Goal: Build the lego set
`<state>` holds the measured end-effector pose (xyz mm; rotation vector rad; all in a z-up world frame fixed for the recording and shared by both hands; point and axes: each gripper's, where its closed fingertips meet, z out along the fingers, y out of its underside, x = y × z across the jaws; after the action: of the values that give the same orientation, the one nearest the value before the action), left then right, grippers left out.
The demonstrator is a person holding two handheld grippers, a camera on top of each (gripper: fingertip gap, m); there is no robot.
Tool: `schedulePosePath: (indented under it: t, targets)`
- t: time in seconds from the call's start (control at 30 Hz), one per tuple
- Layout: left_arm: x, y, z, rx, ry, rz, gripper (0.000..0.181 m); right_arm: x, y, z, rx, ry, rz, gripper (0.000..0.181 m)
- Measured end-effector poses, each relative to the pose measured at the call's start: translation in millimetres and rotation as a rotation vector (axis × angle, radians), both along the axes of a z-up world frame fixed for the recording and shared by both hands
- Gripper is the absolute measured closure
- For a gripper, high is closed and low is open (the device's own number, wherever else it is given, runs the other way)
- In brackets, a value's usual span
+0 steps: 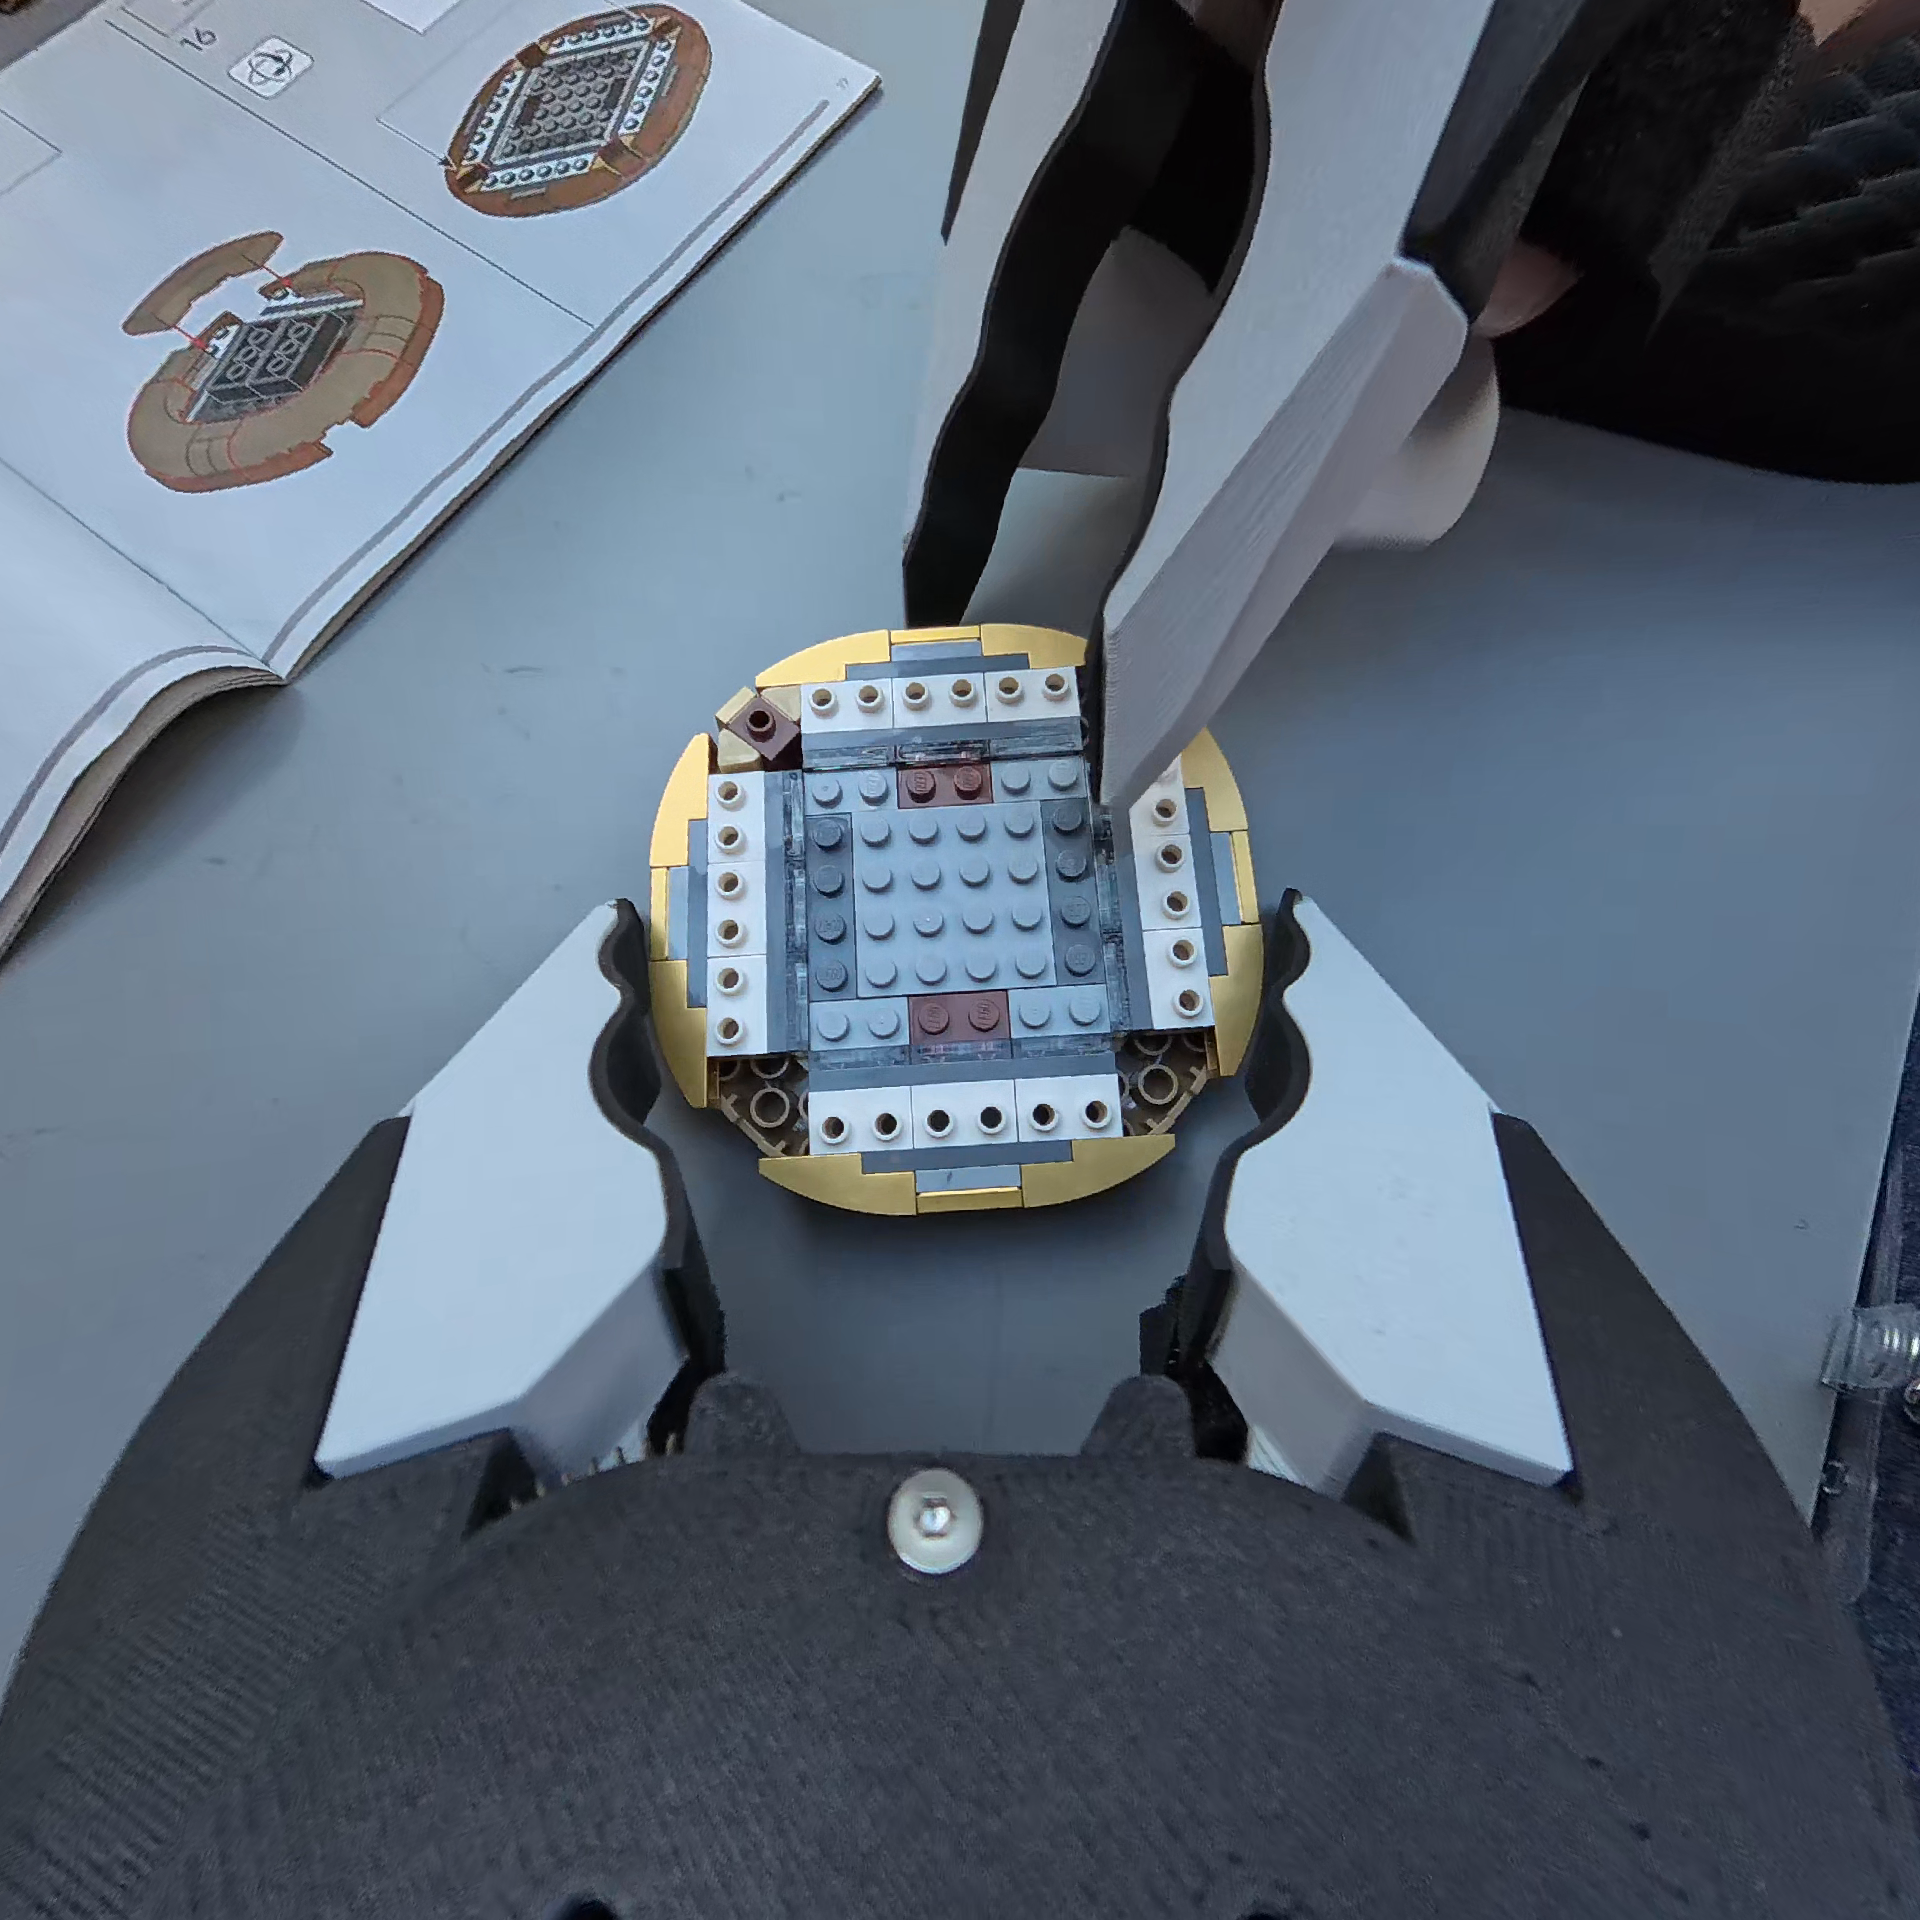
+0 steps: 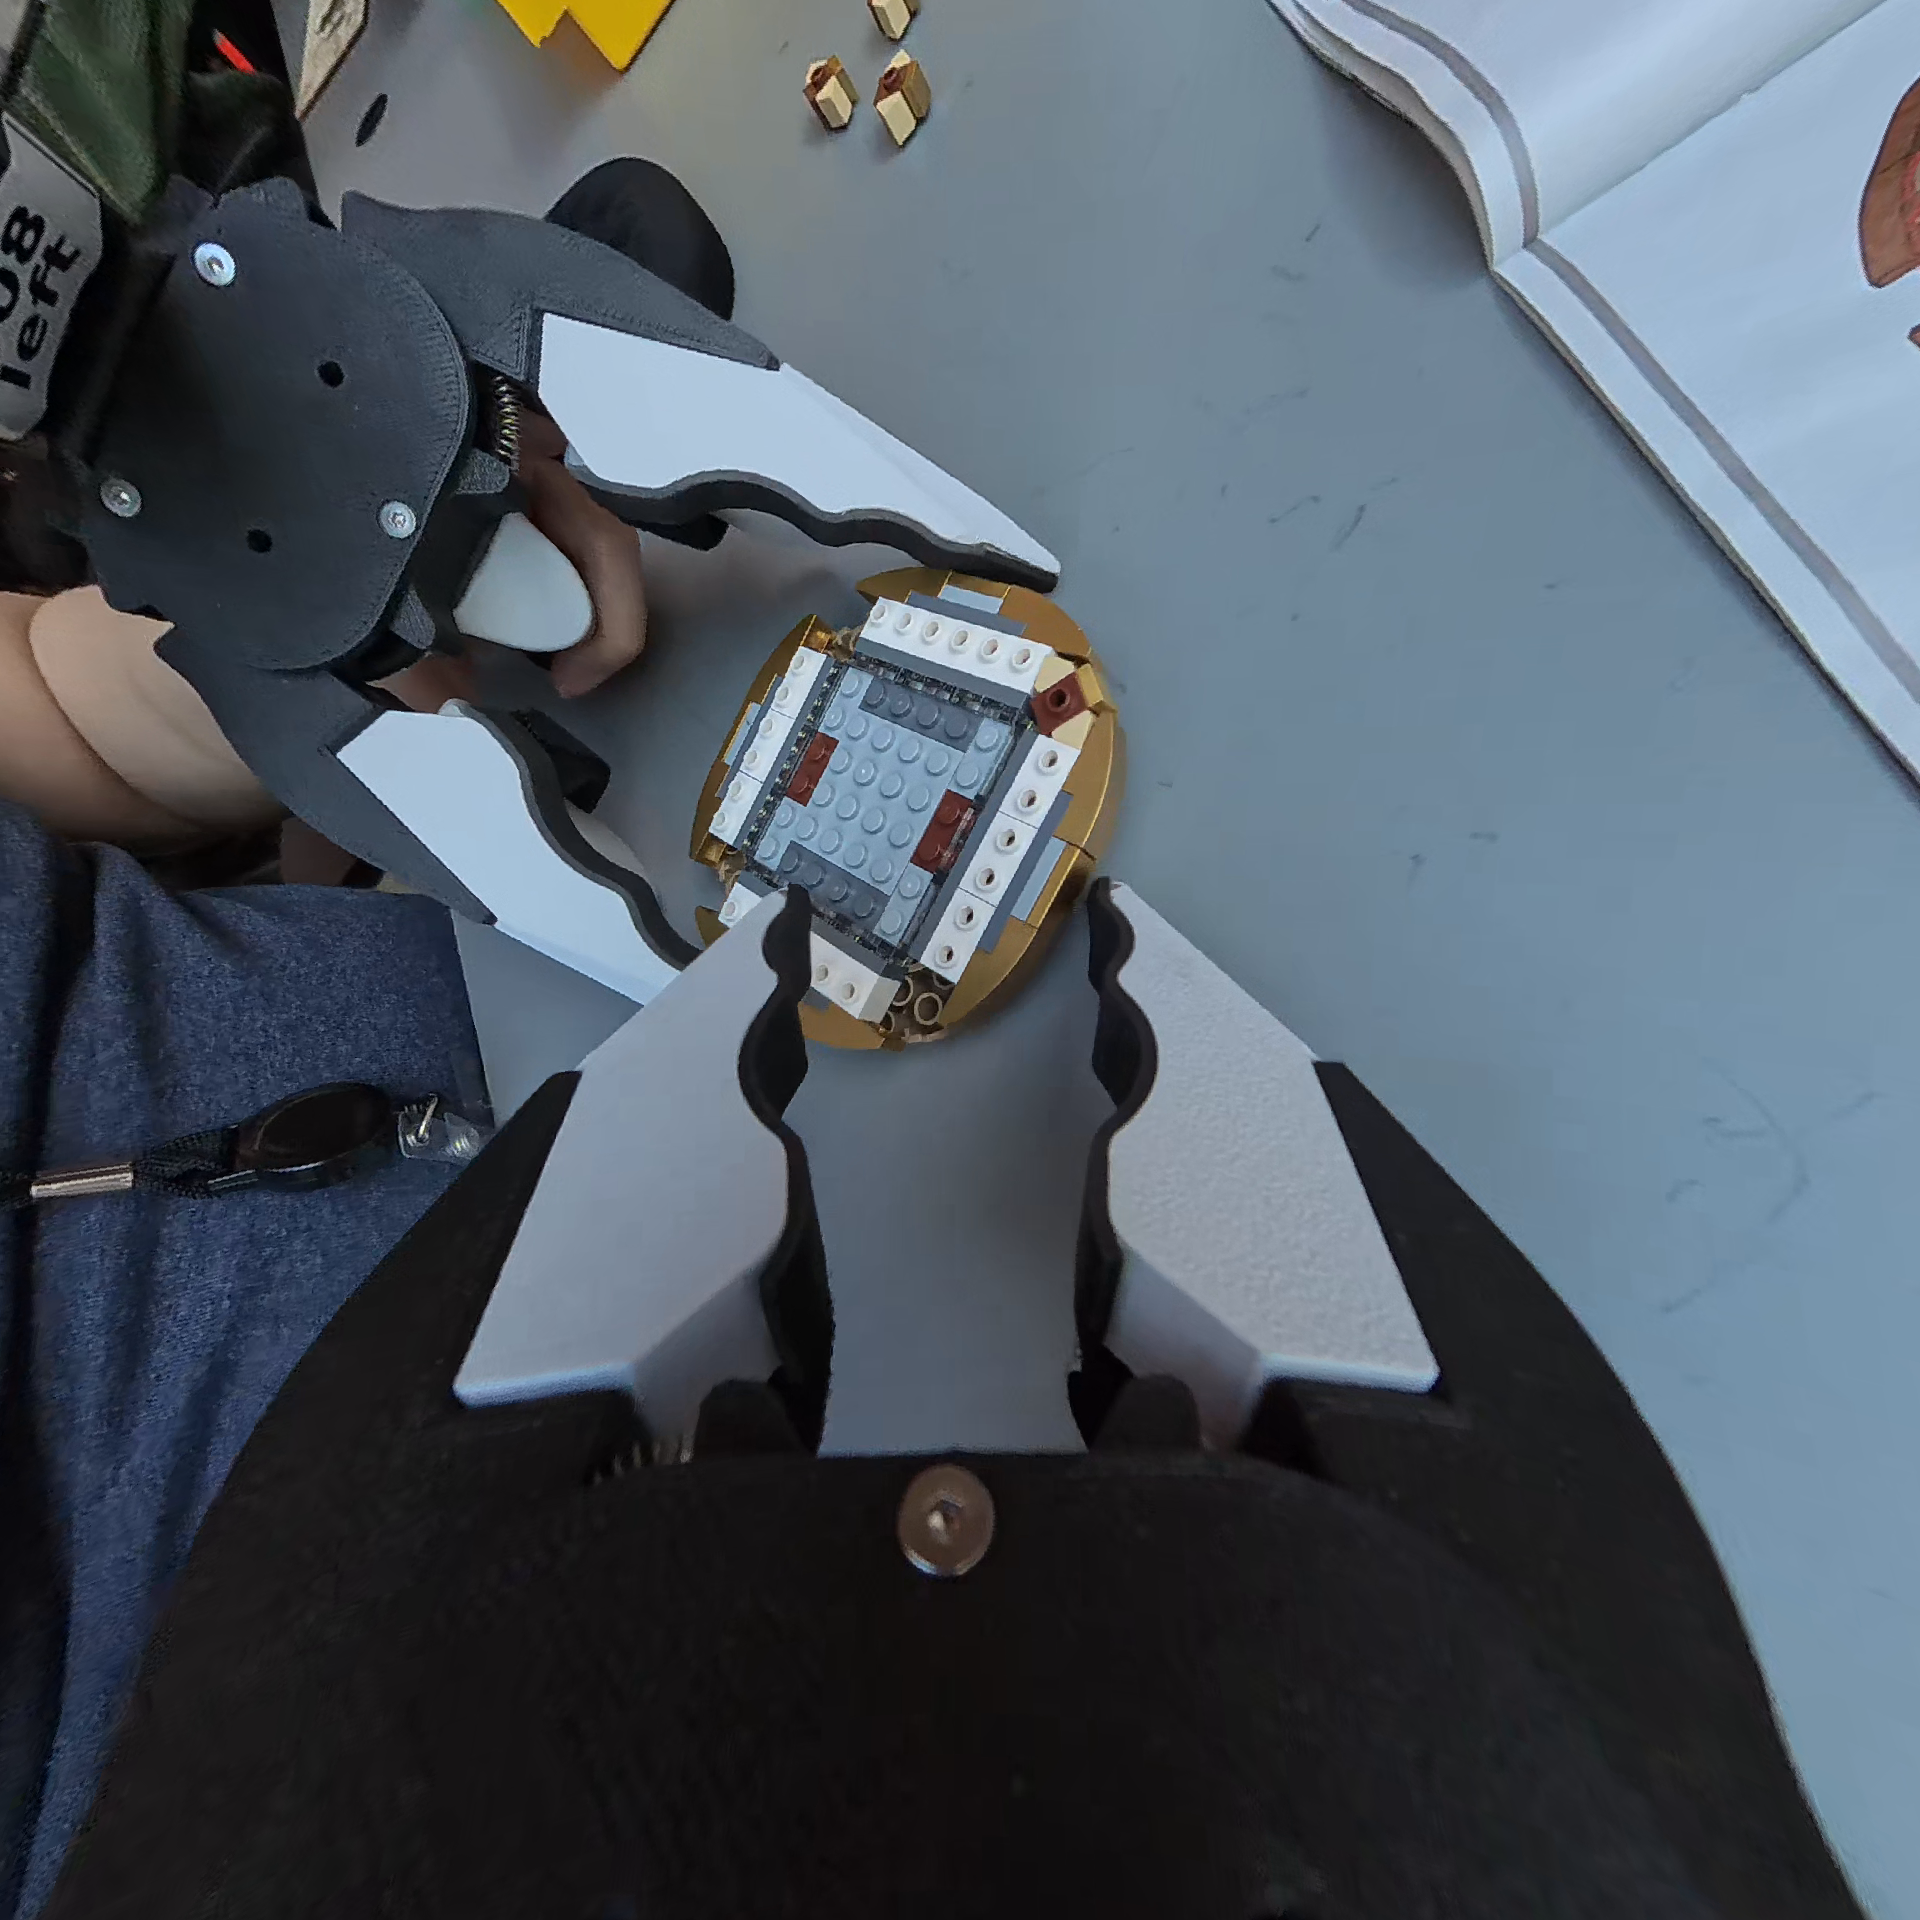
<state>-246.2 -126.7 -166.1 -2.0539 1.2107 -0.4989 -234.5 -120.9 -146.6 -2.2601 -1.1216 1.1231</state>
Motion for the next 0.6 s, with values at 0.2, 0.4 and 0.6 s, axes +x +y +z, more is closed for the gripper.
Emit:
schedulePosePath:
  t: [0.2, 0.4, 0.6]
  targets:
    - [2, 0, 12, -0.102, -0.175, 0.049, 0.065, 10, -6, 8, -0.237, 0.091, -0.069, 0.123]
    - [1, 0, 15, -0.135, -0.219, 0.053, 0.065, -2, -29, 11, -0.664, 0.205, -0.002, 0.129]
    - [1, -2, 14, -0.092, -0.188, 0.044, 0.065, -15, -8, 15, -0.761, 0.321, -0.111, 0.139]
